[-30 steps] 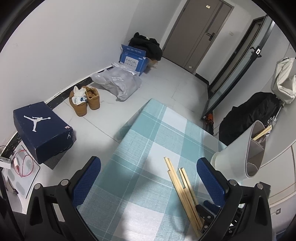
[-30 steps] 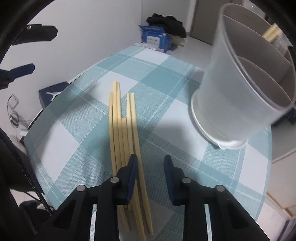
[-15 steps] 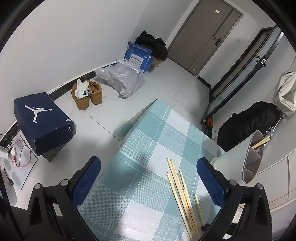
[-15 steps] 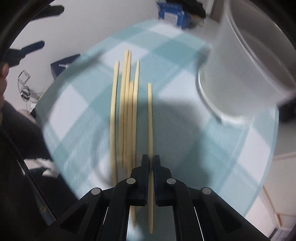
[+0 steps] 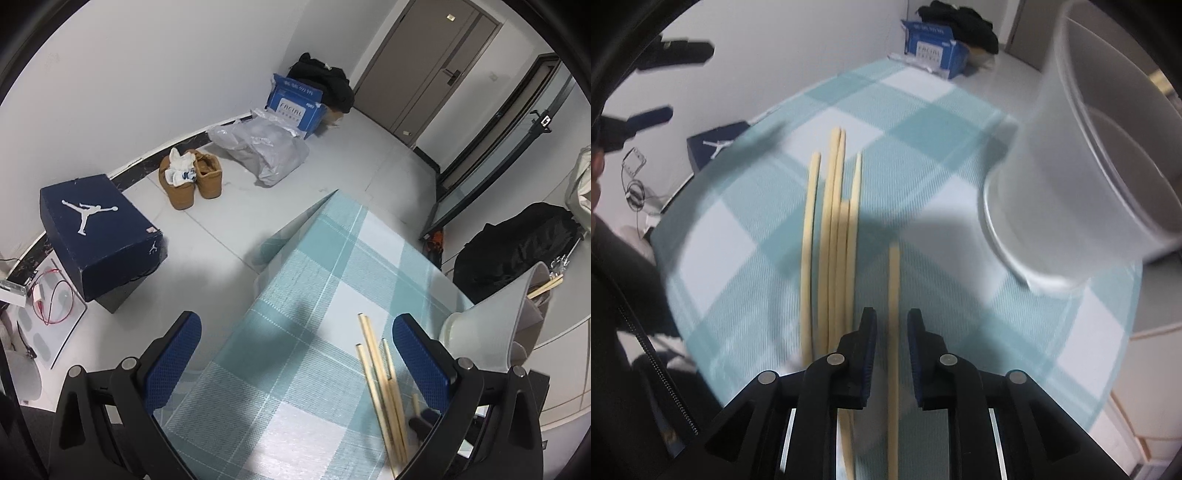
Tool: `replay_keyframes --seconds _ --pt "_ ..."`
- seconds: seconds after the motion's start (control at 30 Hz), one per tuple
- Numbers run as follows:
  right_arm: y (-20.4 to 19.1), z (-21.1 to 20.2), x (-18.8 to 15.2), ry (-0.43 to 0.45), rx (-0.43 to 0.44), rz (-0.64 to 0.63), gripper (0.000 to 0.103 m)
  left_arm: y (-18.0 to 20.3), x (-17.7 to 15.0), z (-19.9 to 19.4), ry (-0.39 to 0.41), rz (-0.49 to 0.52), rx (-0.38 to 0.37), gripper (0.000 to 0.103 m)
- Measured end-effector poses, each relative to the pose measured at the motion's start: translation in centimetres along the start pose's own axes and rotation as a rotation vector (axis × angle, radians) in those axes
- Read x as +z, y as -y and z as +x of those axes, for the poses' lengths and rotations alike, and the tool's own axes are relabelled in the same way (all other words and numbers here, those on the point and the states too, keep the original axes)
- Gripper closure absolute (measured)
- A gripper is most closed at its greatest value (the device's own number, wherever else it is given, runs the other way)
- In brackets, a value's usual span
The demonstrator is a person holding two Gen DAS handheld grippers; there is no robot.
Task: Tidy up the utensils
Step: 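Grasp one wooden chopstick from the pile with the right gripper and lift it, then lower the left gripper onto a chopstick and grasp it while the right gripper holds its chopstick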
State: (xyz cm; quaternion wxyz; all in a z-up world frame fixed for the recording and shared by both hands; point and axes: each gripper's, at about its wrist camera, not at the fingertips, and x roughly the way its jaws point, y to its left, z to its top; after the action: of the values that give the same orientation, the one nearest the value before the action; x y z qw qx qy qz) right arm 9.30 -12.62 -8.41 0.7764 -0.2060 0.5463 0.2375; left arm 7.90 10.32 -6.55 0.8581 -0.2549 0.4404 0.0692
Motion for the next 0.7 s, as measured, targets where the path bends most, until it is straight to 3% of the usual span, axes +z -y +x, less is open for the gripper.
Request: replay_keyframes --seconds 0.13,0.23,0.37,0.5,0.7 --pt "-0.5 0.8 1.3 0.04 -0.027 -0.015 0.088 -0.3 -0.3 0.7 -0.029 0.002 0.02 0.001" --pt "-0.3 0.9 1.7 0.053 0.01 0.012 0.098 0.0 -0.6 1.3 -0.051 0.016 0.029 0.001" --pt "-1.3 1.2 1.9 0.074 0.03 0.015 0.098 0.8 -1.0 2.4 -0.096 0.049 0.038 0.001" --pt "-0.5 -0.6 2.0 0.148 0.056 0.069 0.098 1.9 -1.6 3.6 -0.145 0.097 0.061 0.001" --pt "3.1 -4.7 1.7 0.311 0.167 0.22 0.098 3.6 -3.1 5.8 -0.23 0.177 0.111 0.001"
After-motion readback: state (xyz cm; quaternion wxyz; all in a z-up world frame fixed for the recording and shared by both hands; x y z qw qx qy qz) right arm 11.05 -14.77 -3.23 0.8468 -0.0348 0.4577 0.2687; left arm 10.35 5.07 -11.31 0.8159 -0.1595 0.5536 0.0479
